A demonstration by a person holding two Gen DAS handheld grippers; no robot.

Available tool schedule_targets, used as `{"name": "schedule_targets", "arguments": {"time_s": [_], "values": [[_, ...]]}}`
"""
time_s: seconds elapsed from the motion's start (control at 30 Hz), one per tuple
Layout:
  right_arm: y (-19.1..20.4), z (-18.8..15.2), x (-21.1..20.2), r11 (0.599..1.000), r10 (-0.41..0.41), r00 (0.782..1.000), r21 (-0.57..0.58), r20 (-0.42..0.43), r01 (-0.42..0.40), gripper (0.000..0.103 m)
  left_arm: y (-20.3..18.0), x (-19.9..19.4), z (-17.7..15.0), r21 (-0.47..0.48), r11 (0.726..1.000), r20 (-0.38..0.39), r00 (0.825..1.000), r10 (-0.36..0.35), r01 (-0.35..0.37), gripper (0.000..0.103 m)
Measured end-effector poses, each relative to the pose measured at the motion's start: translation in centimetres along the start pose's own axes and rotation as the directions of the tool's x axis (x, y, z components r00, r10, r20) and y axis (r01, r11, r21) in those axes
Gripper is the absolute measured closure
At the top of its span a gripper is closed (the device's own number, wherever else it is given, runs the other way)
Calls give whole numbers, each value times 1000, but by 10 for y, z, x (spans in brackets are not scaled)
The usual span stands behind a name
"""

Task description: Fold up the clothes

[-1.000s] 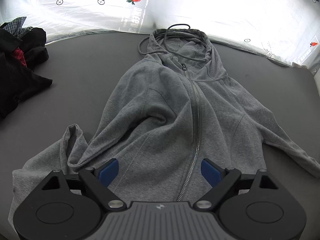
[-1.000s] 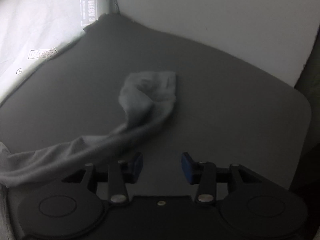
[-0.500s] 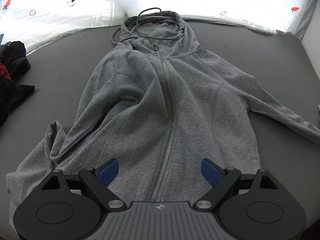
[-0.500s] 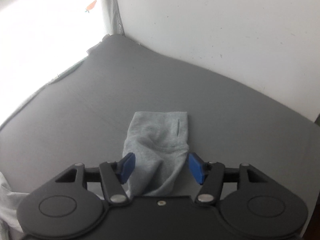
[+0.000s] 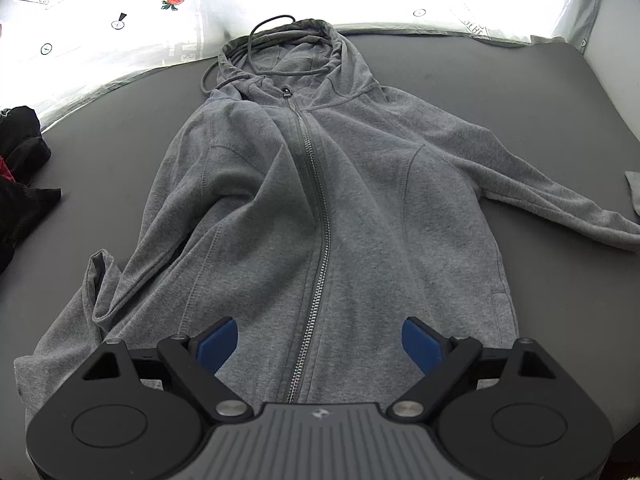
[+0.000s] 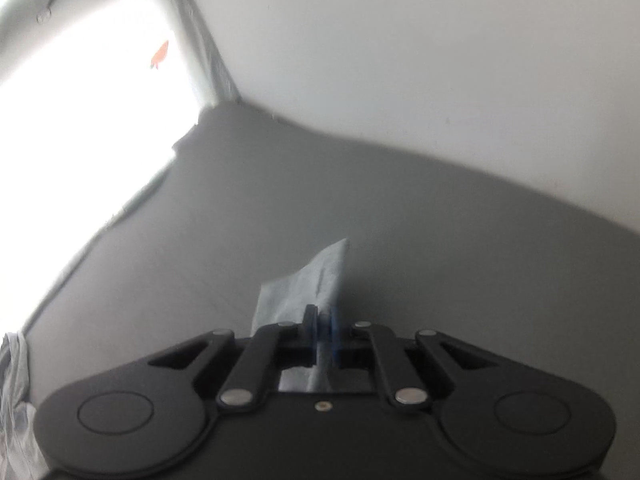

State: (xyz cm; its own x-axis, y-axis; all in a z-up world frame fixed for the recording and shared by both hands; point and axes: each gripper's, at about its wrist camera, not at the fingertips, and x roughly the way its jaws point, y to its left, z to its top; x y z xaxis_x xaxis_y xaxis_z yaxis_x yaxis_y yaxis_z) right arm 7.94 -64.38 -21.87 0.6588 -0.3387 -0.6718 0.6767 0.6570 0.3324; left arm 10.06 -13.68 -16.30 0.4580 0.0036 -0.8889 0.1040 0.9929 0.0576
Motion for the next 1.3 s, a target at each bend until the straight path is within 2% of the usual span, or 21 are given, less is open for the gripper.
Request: {"name": "schedule_targets", "arguments": {"time_s": [0.1,0.13,0.2,0.3,0.4,0.47,0.5,0.53,0.57,0.67,0.77,0.83,0.9,1.0,1.1,1.17,1.27,1.3], "values": [[-15,27,-36,998,-21,986,55,168,12,97,1,3,4,-15,1000,4,1000,-8,8,13],[-20,32,-45,997,-32,980,71,198,18,97,1,4,5,-20,1000,4,1000,-12,12,13],[-25,36,-43,996,-70,976,73,204,57,96,3,7,6,-21,1000,-3,1000,-13,13,13],[-34,11,-26,983,-183,977,-13,108,185,95,6,11,5,-25,1000,-15,1000,-9,8,13],[-38,-21,-7,957,-277,961,-88,-19,275,93,12,10,2,-17,1000,-19,1000,3,-3,13],[-38,-39,-5,942,-326,944,-107,-57,319,83,18,9,-2,-13,1000,-23,999,26,-26,13],[-36,-44,-7,942,-326,943,-99,-63,320,73,23,8,-5,-17,999,-26,999,35,-35,13],[-33,-50,-10,950,-307,949,-84,-70,302,64,30,8,-9,-24,999,-32,998,45,-46,13],[-30,-56,-14,957,-288,955,-68,-76,283,61,36,7,-12,-33,998,-37,998,54,-56,13],[-5,-76,-23,979,-195,972,-81,-130,186,57,62,6,-24,-61,994,-51,995,87,-90,13],[29,-103,-34,991,-75,974,-122,-213,49,53,90,5,-37,-82,989,-59,992,116,-121,13],[50,-139,-66,987,38,957,-142,-287,-81,50,109,4,-47,-89,986,-59,989,135,-140,13],[72,-163,-80,972,134,926,-137,-354,-193,48,127,3,-57,-96,986,-61,989,134,-139,13],[100,-197,-106,938,248,861,-109,-445,-328,47,155,1,-75,-146,984,-71,993,94,-103,14],[117,-224,-127,906,310,795,-91,-521,-413,47,180,2,-95,-221,974,-65,997,42,-55,15],[129,-239,-144,879,310,773,-142,-554,-454,46,194,5,-108,-275,961,-55,998,7,-22,15],[145,-259,-167,834,270,767,-258,-581,-489,45,204,8,-119,-316,948,-24,999,-49,39,17],[150,-265,-172,815,253,768,-298,-588,-497,46,205,9,-122,-318,947,-12,998,-61,54,22]]}}
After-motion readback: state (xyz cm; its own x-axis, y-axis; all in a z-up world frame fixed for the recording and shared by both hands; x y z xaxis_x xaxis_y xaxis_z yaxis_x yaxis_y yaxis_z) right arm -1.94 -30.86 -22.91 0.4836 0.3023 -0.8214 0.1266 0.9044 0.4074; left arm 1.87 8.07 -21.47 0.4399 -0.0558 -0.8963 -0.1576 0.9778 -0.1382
